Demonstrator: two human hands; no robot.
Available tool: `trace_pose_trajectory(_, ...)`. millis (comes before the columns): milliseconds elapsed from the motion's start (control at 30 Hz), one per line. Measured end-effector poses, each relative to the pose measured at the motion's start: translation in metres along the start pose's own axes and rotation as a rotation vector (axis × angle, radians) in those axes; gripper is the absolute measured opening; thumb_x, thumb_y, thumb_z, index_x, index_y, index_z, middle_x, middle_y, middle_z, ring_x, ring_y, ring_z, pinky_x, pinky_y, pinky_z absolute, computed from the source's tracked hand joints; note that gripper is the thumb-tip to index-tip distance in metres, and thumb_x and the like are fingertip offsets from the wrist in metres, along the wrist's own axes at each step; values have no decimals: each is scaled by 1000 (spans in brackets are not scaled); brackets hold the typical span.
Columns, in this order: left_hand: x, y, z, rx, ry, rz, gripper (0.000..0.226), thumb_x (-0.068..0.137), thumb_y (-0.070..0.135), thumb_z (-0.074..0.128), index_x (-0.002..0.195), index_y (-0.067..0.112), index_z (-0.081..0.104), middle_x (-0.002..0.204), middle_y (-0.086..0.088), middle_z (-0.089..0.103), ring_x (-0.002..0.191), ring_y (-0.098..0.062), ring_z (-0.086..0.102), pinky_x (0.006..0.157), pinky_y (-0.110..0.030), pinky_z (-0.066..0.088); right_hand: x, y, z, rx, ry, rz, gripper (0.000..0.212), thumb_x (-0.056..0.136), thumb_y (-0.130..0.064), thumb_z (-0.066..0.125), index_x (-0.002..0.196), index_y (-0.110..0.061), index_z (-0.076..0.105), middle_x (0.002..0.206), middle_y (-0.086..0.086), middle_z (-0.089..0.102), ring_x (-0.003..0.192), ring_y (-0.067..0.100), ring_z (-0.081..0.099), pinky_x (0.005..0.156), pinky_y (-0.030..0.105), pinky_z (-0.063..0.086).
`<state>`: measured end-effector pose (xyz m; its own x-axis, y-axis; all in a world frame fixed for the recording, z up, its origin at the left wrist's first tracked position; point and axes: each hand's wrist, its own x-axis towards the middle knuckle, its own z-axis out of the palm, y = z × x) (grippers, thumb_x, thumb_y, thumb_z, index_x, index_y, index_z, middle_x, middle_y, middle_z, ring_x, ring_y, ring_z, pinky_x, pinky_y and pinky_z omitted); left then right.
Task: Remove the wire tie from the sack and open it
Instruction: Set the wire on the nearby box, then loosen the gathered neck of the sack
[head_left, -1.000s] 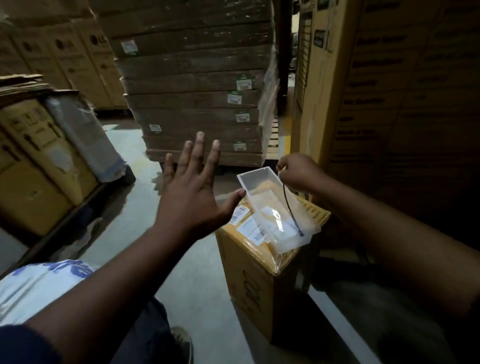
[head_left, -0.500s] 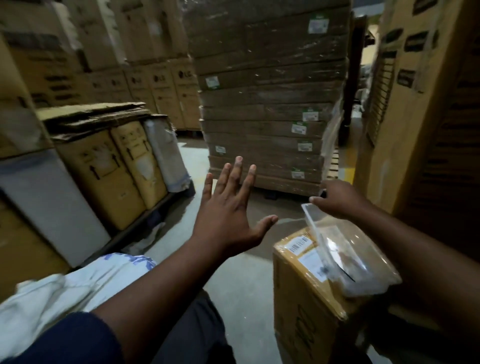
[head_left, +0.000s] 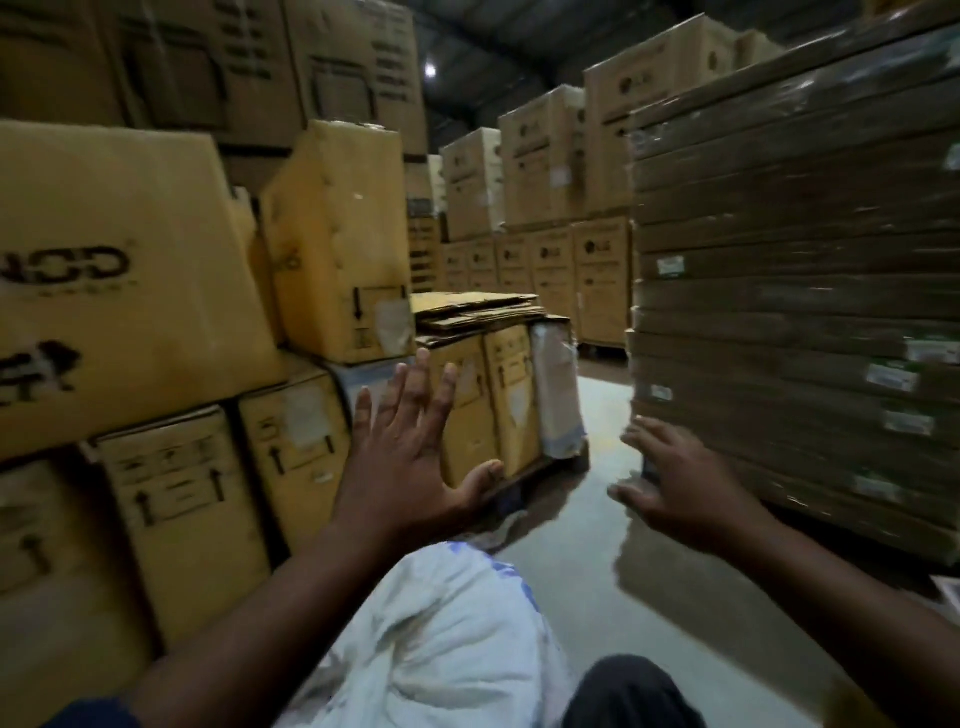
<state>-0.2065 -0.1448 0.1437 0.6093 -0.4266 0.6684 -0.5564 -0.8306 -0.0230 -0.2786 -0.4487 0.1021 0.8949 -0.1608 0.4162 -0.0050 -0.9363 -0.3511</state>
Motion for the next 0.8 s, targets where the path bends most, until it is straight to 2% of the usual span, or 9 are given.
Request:
trace_pose_trajectory(167,-62,-78,-16,11,-5,-195,109,85,89,34,168,33,-9,176,4,-21,164,-21,-14,130,-54,-8,18,-99,65,75,-31,-191,78,87,-62,63,153,-27,40,167,0,27,153,21,25,122,45,31)
trace_pose_trajectory(367,-136,-135,42,0,-103,-396,109,84,88,40,168,34,-3,176,6,-21,164,-20,-12,130,-56,-3,21,-178,172,144,-67,-382,78,89,-66,55,154,-26,38,170,-3,21,157,17,14,123,40,22)
trace_pose_trajectory(467,-165,-152,89,19,-188,-453,110,84,88,39,169,31,1,177,3,-19,165,-23,-9,131,-58,0,22,-190,232,157,-96,-445,75,90,-65,55,152,-24,42,169,0,23,157,20,15,123,37,18)
trace_pose_trajectory(600,-179,-170,142,34,-254,-519,106,86,86,38,169,28,5,178,-2,-12,165,-26,-3,131,-59,4,33,-184,298,165,-123,-468,73,92,-61,58,150,-20,46,167,5,27,156,24,21,122,47,27)
trace_pose_trajectory(800,-177,-194,198,36,-284,-546,104,89,82,40,169,30,0,177,0,-16,165,-23,-10,130,-56,-5,49,-157,352,188,-132,-402,71,94,-57,58,153,-20,41,169,5,22,157,23,17,122,50,26)
